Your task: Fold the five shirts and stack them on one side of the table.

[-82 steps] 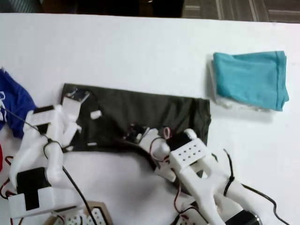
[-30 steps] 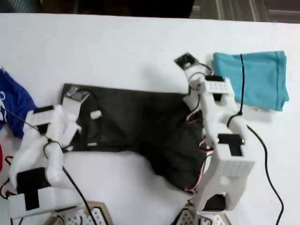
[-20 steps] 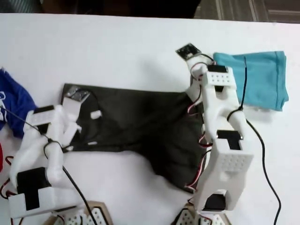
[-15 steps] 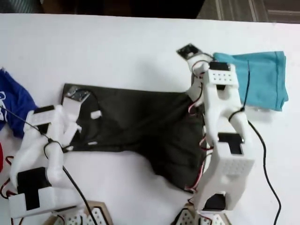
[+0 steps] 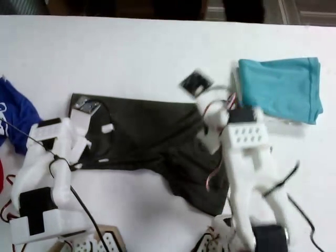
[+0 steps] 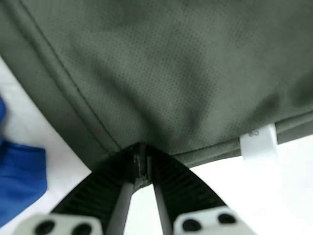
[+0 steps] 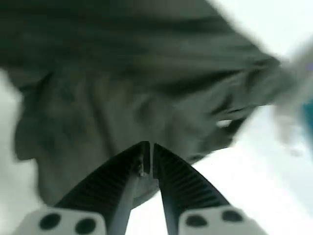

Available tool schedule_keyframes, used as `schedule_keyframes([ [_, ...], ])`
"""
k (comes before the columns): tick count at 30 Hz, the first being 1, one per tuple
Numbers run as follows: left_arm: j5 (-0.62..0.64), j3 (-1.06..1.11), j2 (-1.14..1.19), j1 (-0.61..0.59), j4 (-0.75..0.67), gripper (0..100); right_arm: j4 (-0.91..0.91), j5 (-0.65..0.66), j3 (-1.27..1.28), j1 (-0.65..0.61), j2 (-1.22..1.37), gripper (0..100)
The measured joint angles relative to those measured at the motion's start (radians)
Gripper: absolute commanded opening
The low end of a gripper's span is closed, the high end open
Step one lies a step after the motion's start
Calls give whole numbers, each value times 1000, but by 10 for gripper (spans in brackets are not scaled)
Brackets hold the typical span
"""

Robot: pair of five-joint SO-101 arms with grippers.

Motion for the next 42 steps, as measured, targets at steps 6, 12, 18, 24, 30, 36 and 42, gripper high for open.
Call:
schedule_keyframes([
  [6, 0, 0, 0, 0, 0, 26, -21, -2, 239, -124, -80, 201],
  [12, 0, 0, 0, 0, 0, 26, -34, 0, 301, -221, -72, 202],
  [18, 0, 0, 0, 0, 0, 26, -155, -38, 304, -259, 41, 204],
  [24, 0, 0, 0, 0, 0, 26, -209, -92, 275, -288, 198, 201],
  [30, 0, 0, 0, 0, 0, 26, -216, -97, 204, -284, 292, 40],
  [36, 0, 0, 0, 0, 0, 26, -252, -95, 187, -281, 301, 21],
  [42, 0, 0, 0, 0, 0, 26, -163, -94, 187, -282, 149, 18],
])
